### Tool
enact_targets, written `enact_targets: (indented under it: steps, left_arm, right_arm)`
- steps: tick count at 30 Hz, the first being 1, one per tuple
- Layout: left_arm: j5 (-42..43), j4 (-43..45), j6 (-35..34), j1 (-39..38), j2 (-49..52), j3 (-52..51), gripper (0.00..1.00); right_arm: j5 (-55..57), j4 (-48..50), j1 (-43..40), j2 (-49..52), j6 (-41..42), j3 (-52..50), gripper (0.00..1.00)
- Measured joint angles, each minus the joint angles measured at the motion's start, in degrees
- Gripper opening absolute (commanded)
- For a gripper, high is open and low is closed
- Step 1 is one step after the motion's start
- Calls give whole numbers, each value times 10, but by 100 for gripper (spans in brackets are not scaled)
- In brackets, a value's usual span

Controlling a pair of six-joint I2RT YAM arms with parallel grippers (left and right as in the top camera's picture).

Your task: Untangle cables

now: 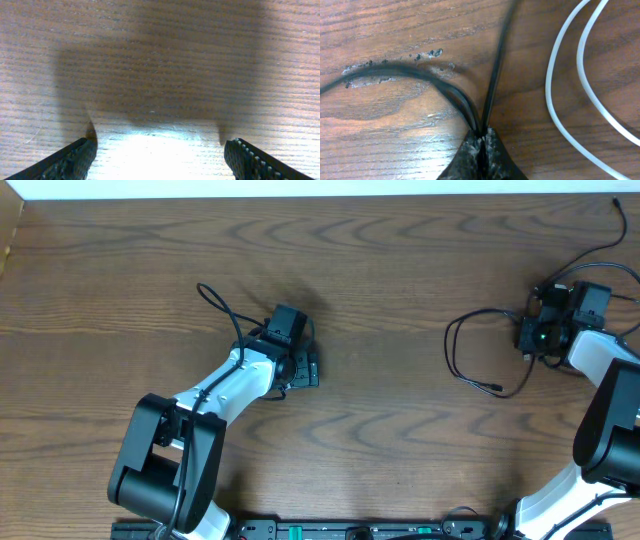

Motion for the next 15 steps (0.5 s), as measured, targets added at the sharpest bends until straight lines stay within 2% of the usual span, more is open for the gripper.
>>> enact_targets:
  steps: [8, 15]
  left_arm:
    - [3, -6, 0, 0, 0, 1, 88]
    - [10, -16, 0, 0, 0, 3, 88]
  right_arm:
    - [10, -40, -2, -24, 37, 2, 1]
    - [132, -75, -18, -160, 49, 49, 1]
